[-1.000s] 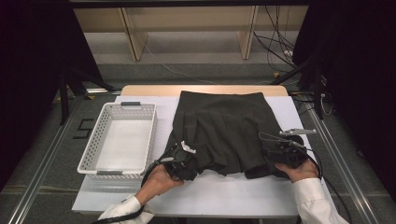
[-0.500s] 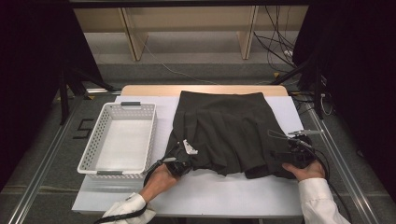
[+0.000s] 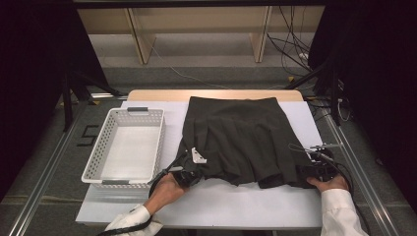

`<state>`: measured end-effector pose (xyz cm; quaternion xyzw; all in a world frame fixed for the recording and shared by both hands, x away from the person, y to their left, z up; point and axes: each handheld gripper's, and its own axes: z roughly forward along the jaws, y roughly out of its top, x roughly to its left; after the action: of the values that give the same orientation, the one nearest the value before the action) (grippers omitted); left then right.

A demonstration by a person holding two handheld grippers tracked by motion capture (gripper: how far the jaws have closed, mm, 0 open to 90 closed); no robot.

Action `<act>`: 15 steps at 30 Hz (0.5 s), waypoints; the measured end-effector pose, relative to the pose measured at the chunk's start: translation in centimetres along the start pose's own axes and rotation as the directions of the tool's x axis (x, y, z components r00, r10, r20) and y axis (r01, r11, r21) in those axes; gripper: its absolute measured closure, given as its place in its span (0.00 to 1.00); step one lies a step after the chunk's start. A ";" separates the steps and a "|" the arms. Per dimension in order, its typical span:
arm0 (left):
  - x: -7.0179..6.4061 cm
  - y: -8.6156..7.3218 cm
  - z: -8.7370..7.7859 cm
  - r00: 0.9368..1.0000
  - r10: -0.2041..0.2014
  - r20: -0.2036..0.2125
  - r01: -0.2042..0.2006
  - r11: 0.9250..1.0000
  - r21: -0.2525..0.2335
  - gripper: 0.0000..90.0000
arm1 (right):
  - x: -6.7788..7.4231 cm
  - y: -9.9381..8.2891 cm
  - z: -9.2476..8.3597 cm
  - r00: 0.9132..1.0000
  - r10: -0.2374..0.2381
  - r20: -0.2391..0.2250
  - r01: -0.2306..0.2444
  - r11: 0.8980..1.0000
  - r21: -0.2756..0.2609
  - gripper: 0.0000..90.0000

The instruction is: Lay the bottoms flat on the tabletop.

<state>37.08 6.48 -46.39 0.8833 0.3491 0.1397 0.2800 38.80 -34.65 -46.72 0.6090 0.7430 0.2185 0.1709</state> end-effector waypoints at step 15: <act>-2.5 -2.2 -2.3 0.995 0.099 0.026 -0.099 0.995 0.011 0.94 | -2.4 -2.8 -3.9 0.997 0.050 -0.066 -0.049 0.999 0.021 0.97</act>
<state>33.06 6.95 -46.03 0.9030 0.3021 0.1399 0.2716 34.92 -37.88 -44.90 0.6212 0.7352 0.2354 0.1347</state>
